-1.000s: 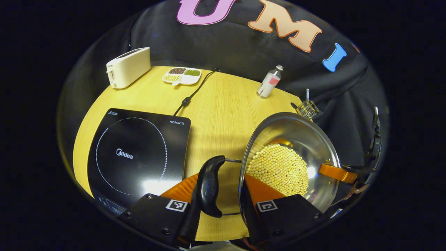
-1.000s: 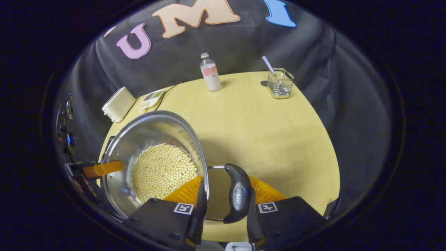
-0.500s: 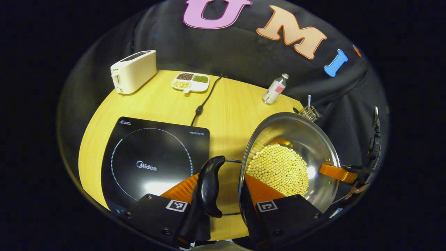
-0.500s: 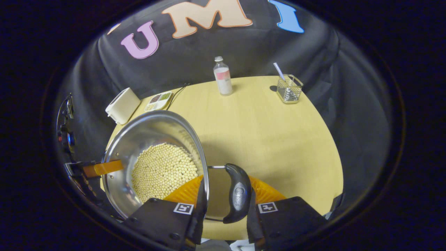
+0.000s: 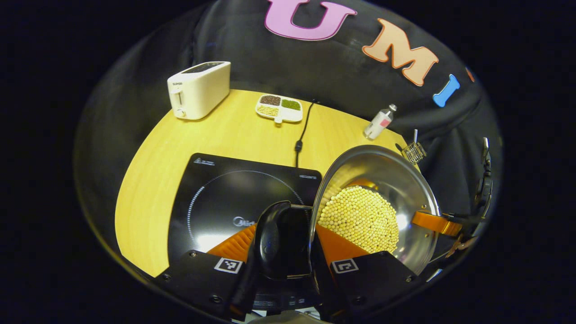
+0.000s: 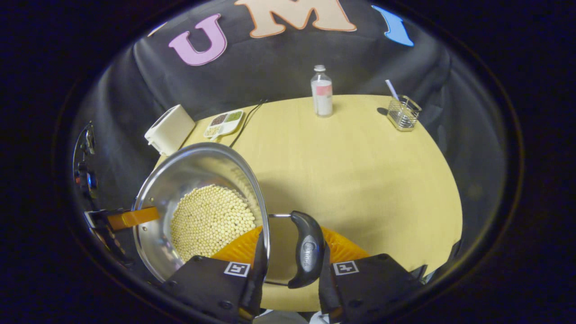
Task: First push the handle of the pot to place it horizontally, then grasp the pot with both hands and set it on the induction cooktop.
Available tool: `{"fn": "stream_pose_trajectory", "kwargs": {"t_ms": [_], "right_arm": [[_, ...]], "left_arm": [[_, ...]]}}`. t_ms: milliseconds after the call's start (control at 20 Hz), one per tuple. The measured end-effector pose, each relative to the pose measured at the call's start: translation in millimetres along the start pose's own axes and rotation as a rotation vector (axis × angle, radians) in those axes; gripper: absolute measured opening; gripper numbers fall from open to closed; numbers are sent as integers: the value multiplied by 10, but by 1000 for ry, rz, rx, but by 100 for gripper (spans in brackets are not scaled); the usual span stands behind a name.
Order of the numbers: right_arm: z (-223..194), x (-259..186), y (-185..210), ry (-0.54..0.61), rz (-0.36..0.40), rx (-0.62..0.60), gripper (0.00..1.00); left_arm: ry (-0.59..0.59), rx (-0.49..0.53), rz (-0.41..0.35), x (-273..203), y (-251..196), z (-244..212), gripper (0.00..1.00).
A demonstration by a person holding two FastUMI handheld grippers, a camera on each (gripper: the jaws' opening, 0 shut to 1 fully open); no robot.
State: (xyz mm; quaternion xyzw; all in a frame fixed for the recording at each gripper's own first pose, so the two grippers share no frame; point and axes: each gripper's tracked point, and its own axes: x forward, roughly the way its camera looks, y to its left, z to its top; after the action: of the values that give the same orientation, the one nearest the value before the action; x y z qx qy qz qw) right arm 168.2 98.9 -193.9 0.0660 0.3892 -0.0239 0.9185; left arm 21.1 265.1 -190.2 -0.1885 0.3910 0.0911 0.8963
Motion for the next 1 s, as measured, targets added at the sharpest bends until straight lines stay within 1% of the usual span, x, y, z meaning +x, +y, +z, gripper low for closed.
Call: {"fn": "stream_pose_trajectory", "kwargs": {"t_ms": [300,550,700,900,950,1000], "right_arm": [[-41,166,620,10,24,-8,52],[-128,341,1045,31,42,11,52],[-168,425,1236,41,48,28,52],[-243,512,1363,56,46,46,52],[-259,534,1406,61,46,52,52],[-261,556,1438,60,45,55,52]], "left_arm": [[-9,-15,22,-120,616,91,58],[-4,-18,45,-139,1072,163,58],[-6,-5,55,-141,1265,214,58],[8,-5,53,-97,1450,213,58],[10,-4,53,-86,1486,216,60],[6,-3,51,-81,1515,224,60]]}}
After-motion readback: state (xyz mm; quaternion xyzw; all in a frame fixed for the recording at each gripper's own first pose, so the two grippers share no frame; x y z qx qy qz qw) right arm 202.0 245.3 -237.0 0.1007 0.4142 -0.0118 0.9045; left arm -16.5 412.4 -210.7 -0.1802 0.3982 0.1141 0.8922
